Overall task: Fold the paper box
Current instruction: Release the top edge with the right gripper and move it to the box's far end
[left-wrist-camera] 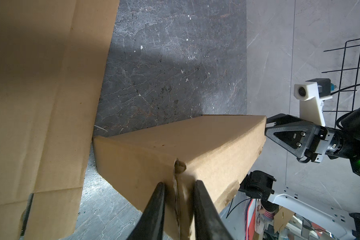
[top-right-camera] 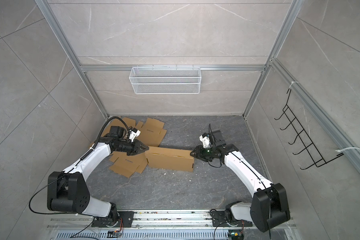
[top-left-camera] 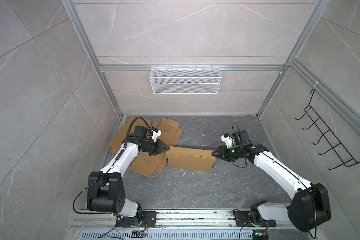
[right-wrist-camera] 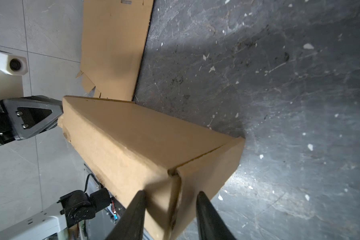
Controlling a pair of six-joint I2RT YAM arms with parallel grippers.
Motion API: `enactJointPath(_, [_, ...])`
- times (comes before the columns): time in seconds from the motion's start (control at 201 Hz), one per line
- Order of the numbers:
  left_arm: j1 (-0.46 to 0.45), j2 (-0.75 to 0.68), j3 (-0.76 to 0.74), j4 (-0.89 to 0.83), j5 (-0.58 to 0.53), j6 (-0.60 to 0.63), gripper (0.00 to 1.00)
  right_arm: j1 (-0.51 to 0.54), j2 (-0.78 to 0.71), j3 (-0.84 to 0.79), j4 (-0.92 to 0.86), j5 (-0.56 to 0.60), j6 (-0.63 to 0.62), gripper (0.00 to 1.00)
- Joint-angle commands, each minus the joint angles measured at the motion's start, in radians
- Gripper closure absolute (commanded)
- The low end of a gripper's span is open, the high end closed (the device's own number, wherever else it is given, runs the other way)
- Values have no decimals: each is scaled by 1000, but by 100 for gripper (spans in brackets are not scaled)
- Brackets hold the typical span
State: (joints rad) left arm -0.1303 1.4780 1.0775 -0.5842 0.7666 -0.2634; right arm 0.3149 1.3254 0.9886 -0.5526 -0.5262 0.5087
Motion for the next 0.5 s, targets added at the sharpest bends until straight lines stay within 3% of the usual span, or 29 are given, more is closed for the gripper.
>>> enactJointPath(0.0, [-17, 18, -68, -63, -79, -21, 75, -3, 35, 17, -86, 104, -40, 57])
enactJointPath(0.1, [-20, -11, -84, -34, -66, -48, 75, -3, 23, 76, -101, 73, -49, 48])
enactJointPath(0.269, [-55, -80, -161, 81, -64, -142, 73, 0, 27, 198, -253, 194, -183, 41])
enactJointPath(0.493, [-190, -202, -325, 340, -150, -292, 69, -1, 9, 139, -262, 216, -179, 39])
